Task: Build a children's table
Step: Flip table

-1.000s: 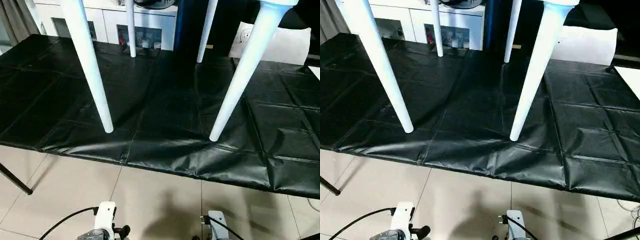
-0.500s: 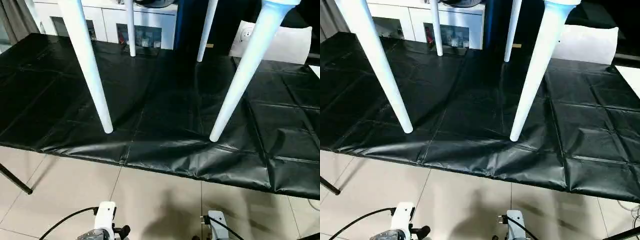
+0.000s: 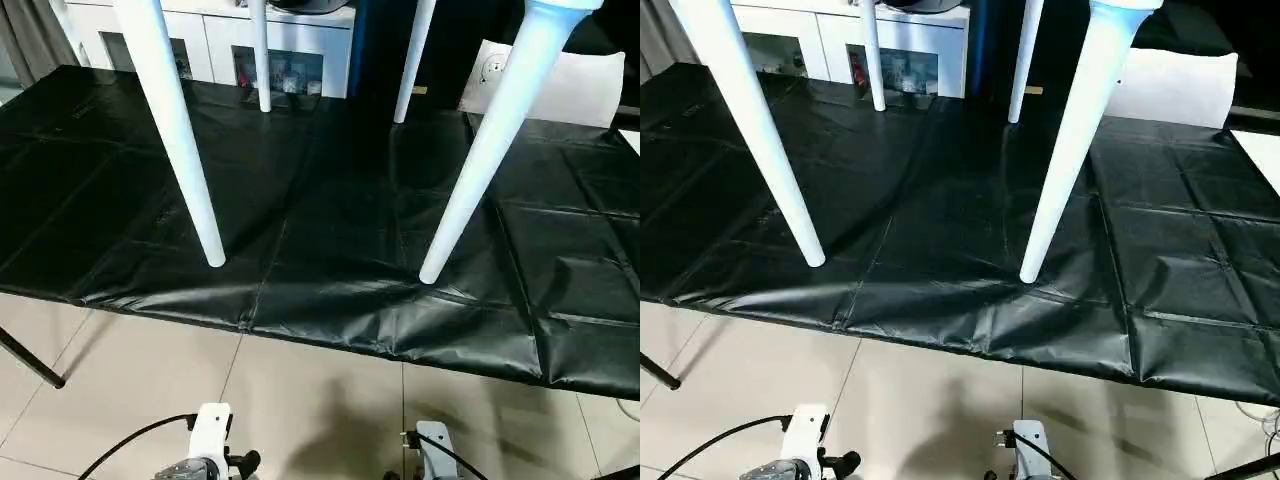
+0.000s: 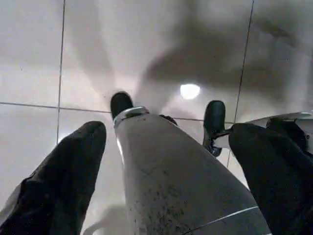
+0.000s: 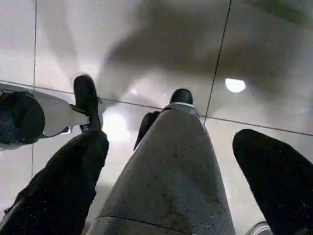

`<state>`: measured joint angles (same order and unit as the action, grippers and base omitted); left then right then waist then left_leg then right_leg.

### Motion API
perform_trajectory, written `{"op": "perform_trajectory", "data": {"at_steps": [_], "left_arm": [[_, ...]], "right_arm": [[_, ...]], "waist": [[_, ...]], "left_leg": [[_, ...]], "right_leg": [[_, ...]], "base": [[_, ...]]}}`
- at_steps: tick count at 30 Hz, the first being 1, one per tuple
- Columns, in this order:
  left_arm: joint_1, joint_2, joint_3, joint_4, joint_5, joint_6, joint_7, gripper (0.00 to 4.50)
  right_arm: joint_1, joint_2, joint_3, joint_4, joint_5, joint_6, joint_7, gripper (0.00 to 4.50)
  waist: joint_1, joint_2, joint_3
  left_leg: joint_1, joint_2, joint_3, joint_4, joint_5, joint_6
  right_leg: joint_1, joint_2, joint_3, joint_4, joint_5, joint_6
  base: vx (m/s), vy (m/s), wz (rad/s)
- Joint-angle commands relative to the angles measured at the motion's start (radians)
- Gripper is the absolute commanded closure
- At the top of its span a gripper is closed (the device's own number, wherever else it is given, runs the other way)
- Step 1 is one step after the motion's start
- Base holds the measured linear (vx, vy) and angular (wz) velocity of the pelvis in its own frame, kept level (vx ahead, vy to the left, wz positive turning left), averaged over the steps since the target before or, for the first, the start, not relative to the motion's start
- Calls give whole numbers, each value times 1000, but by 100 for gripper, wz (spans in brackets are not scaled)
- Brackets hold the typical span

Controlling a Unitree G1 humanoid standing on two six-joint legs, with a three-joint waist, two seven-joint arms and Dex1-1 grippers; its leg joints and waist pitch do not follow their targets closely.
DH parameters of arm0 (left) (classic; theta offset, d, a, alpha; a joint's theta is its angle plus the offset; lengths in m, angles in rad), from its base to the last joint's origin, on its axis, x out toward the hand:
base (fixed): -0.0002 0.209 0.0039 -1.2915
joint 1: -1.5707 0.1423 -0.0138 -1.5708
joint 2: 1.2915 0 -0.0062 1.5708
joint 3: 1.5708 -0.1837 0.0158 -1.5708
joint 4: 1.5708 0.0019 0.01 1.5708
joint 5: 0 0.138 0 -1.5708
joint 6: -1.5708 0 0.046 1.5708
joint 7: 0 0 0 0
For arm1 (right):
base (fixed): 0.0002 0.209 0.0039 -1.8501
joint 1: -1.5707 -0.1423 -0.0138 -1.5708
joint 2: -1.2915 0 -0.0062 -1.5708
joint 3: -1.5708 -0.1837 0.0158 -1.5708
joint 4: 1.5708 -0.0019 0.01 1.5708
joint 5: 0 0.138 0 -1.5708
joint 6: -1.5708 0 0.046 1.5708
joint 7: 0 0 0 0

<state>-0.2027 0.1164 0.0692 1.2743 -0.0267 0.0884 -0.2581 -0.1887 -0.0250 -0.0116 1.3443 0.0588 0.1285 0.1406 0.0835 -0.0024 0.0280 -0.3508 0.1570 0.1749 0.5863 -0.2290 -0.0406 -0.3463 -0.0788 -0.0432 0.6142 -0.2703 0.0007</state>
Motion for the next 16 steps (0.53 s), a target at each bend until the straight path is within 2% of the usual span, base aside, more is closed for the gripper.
{"op": "perform_trajectory", "data": {"at_steps": [1, 16], "left_arm": [[1, -2, -2, 12, -3, 9, 3, 8], [1, -2, -2, 12, -3, 9, 3, 8]], "right_arm": [[30, -1, -1, 29, -10, 33, -2, 0], [30, -1, -1, 29, -10, 33, -2, 0]], "waist": [[-10, 11, -21], [-10, 11, -20]], "left_leg": [[6, 99, -33, -89, -181, 51], [6, 99, -33, -91, -188, 48]], "right_leg": [[16, -101, 54, -74, 66, -264], [15, -102, 55, -76, 57, -264]], "base": [[0, 0, 0], [0, 0, 0]]}}
